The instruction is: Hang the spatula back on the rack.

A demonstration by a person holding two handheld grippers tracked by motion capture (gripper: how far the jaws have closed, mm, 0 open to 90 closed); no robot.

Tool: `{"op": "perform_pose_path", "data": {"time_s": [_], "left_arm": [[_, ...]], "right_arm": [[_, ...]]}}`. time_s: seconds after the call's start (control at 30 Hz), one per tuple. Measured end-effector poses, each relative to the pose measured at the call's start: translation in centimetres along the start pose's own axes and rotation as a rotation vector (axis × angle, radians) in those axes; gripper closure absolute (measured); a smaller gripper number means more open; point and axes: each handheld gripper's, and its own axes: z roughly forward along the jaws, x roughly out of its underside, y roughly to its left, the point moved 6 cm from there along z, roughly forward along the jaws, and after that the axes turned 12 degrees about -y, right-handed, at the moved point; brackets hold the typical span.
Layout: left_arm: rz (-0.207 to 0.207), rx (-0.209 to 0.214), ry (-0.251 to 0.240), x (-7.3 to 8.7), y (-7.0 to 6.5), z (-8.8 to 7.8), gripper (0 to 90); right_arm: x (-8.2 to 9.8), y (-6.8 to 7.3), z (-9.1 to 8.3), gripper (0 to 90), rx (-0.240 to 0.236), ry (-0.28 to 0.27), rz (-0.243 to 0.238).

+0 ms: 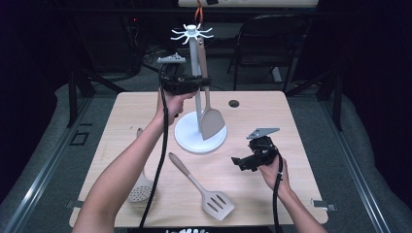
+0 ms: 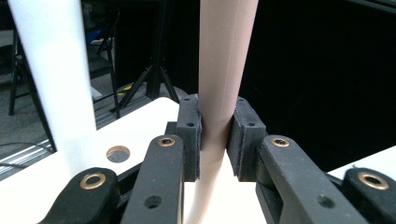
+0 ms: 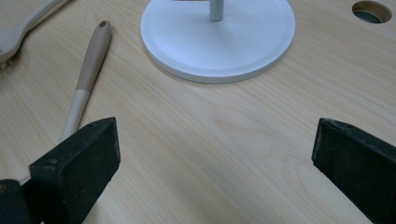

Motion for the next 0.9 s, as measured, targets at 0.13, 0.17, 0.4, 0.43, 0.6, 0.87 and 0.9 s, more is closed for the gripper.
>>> {"op": "perform_pose_path", "data": {"time_s": [0.13,0.17,0.4,0.43,0.6,0.87,0.9], "left_arm": [[-0.003,-0.004,-0.002,0.0,0.3,0.1,76.5],[-0.001,-0.007,-0.002,0.0,0.3,0.1,76.4],[0.006,-0.065,-0.011,0.2,0.7,0.4,74.9],[0.005,-0.073,-0.010,0.3,0.8,0.4,74.6],[-0.006,-0.106,0.003,0.7,1.1,0.2,71.3],[-0.015,-0.129,0.026,1.2,1.0,-0.4,48.1],[-0.009,-0.131,0.025,1.3,0.9,-0.6,44.4]], "right_arm": [[0.0,0.0,0.0,0.7,-0.002,-0.003,-0.003],[0.0,0.0,0.0,0.7,-0.002,-0.002,-0.002],[0.2,0.1,0.2,0.6,-0.017,0.015,0.010],[0.2,0.1,0.2,0.6,-0.020,0.010,0.003],[0.2,0.2,0.2,0.6,-0.025,0.014,0.002],[0.3,0.4,0.3,0.7,-0.039,0.025,0.000],[0.3,0.4,0.3,0.7,-0.041,0.027,0.000]]}}
